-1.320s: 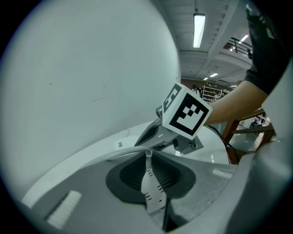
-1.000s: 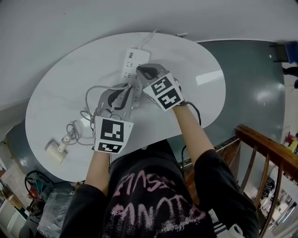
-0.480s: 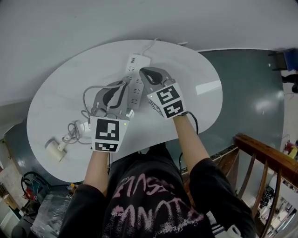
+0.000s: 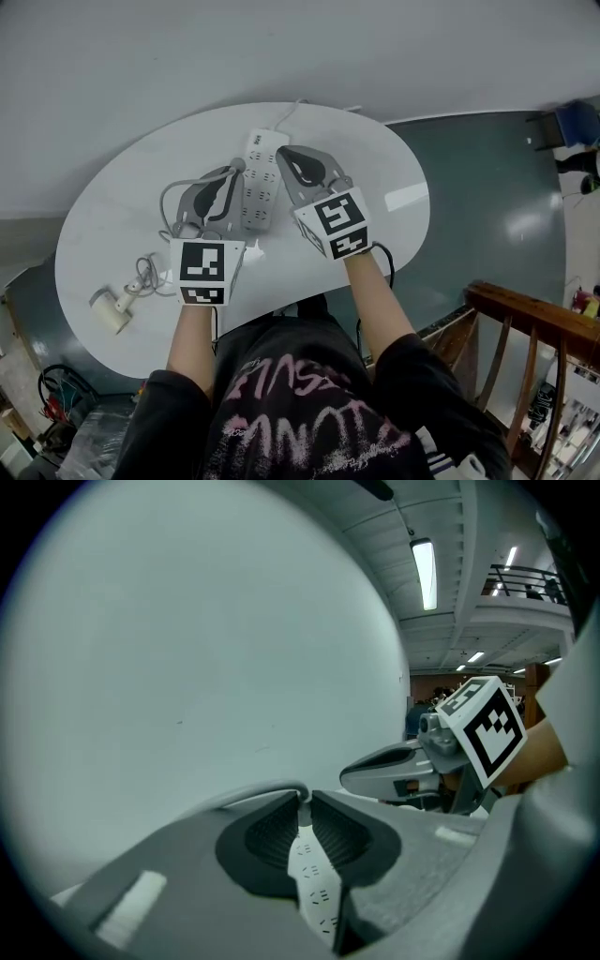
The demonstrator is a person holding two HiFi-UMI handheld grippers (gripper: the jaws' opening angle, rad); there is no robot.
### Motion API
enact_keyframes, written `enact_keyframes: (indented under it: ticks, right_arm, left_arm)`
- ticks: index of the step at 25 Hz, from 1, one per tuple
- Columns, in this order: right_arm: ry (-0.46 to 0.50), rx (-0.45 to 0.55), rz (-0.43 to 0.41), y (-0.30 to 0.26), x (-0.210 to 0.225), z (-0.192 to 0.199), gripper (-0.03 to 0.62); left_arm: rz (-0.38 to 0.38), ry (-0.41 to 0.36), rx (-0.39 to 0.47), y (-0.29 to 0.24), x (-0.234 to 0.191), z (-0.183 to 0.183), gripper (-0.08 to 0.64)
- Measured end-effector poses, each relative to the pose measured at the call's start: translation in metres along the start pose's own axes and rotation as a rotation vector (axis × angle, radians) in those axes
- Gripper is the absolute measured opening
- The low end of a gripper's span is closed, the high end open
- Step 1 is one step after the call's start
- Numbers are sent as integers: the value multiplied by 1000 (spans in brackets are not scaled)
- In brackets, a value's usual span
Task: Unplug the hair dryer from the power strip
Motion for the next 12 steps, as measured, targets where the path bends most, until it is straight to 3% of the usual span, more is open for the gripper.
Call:
enact_keyframes:
  ticks: [12]
  right_arm:
    - [42,120,32,41,-2,-53,11]
  left_arm:
    - [-85,19,86,29,-12,-37,49]
Point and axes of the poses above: the fingertips, and each gripper's own axes: y backward along the fingers, x to its right, z out of its underside, the point moved 1 cm from there along y, backward along the fingers, and after that the axes turned 9 degrees about -x, right-handed, at the moved point
